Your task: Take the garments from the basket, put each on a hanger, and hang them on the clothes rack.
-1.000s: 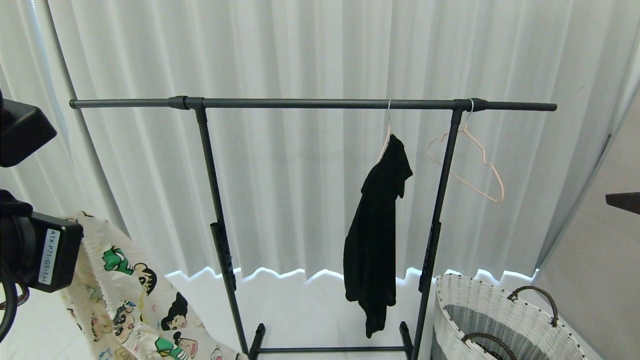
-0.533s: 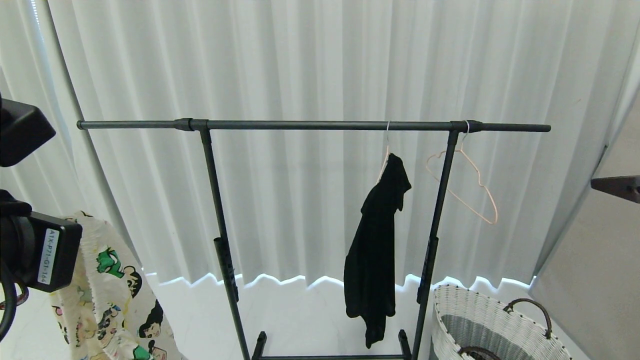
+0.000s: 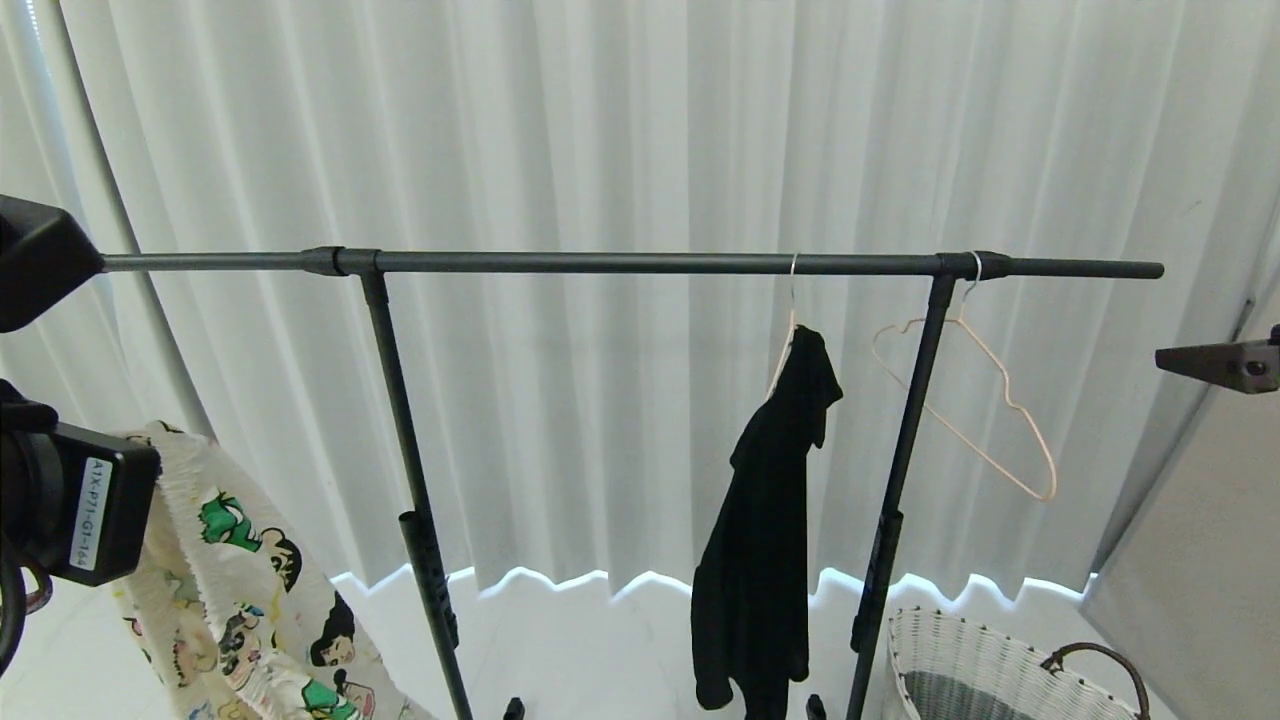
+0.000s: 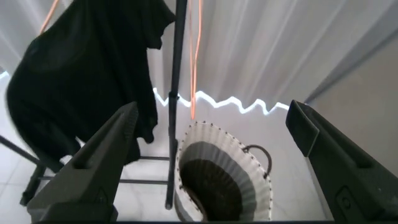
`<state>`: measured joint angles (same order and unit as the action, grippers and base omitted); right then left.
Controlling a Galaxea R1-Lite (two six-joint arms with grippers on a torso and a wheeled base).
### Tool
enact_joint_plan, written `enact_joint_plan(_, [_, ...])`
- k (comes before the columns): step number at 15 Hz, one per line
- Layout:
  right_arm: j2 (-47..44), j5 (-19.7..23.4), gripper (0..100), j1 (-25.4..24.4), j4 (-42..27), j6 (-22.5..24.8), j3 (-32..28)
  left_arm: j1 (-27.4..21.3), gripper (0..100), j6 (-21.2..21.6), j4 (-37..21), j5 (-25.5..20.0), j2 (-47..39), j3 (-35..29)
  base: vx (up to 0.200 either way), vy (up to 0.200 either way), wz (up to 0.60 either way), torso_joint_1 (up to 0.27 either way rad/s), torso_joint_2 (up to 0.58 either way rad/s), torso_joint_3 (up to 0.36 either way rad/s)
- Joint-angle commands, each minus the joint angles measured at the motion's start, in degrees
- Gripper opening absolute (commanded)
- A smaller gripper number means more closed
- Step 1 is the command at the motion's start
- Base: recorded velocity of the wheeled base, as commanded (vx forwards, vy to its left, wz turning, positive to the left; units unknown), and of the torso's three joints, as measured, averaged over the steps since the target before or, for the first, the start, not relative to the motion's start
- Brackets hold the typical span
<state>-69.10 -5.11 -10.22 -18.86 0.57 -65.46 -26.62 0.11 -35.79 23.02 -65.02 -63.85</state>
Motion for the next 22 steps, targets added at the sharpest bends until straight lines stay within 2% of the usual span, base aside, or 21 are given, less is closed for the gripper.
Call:
enact_joint_plan(1, [-1.22,2.65,100,1.78,0.05,0.04,0.07,-0.01,0,-0.02,0.02,0.01,-0.19,-0.04,0.200,0.000,0.00,-0.007,0.00,-0.007])
enact_joint_plan(3, [-3.06,4.93,100,3.45,-0.04,0.13,0.16,-0.01,0,-0.20,0.02,0.10,-0.28,-0.04,0.200,0.000,0.00,0.007,0.00,0.000])
enact_joint_plan(7, [-6.40,5.37,100,3.54,0.05,0.04,0.07,0.08,0,-0.20,0.02,0.01,-0.45,0.05,0.200,0.000,0.00,0.004,0.00,0.001])
enact_joint_plan(9, [-8.77,7.57,100,4.50,-0.04,-0.05,0.34,0.08,0,-0.20,0.02,0.01,-0.54,0.22,0.200,0.000,0.00,0.002,0.01,-0.002])
enact_joint_plan(12, [-13.08,9.77,100,6.17,1.46,-0.13,2.18,0.08,0,-0.20,0.02,0.01,-0.28,0.22,0.000,0.000,0.00,0.000,0.00,0.000])
enact_joint_plan(15, [-17.83,9.77,100,6.79,7.08,-0.13,5.87,0.26,0,-0.29,0.37,0.19,-0.28,1.19,0.000,0.000,0.00,0.000,0.00,0.000])
enact_joint_plan(18, [-20.99,9.77,100,6.88,11.92,-2.68,8.42,0.26,0,-0.20,4.50,0.54,-0.63,3.74,0.000,0.000,0.00,0.000,0.00,0.000])
enact_joint_plan(22, [-22.05,9.77,100,6.79,12.62,-3.91,8.51,0.26,0,-0.20,6.35,1.86,-1.16,5.49,0.000,0.000,0.00,0.000,0.00,0.000])
